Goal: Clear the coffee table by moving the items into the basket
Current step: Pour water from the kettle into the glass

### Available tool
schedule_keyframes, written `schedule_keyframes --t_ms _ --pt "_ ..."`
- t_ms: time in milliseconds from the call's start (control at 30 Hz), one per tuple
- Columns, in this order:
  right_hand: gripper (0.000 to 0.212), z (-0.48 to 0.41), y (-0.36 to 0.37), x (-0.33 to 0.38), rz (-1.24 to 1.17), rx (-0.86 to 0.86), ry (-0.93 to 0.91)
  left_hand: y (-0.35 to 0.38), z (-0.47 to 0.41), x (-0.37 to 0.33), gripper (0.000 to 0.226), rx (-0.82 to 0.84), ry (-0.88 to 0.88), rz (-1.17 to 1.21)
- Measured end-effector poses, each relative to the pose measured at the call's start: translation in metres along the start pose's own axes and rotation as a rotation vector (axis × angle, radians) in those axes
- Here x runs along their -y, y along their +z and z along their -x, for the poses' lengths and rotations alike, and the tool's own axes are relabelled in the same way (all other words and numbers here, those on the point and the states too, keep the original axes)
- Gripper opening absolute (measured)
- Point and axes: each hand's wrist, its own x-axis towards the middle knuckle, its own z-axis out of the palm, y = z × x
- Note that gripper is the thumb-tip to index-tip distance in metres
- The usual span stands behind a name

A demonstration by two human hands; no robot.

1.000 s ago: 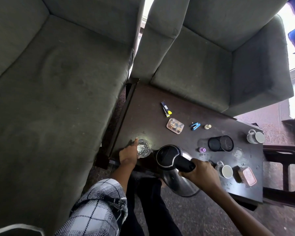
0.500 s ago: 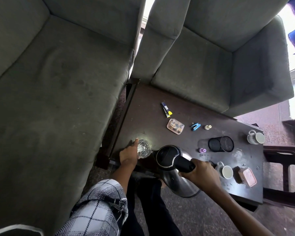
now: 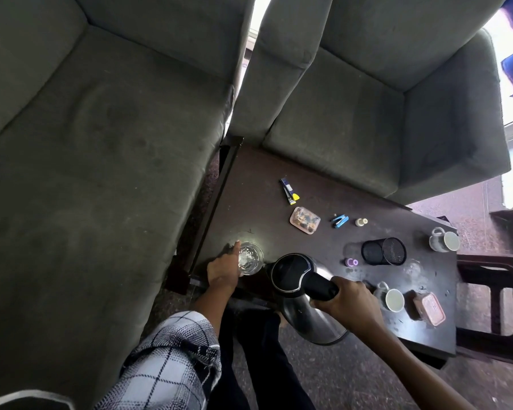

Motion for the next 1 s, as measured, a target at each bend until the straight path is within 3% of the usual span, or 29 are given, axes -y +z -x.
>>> schedule_keyframes --t_ms 1000 --pt "0.037 -0.0023 0.0000 -0.0046 -0.016 -0.001 0.006 0.0004 -0.0003 -0.0002 0.078 -0.007 0.011 -0.009"
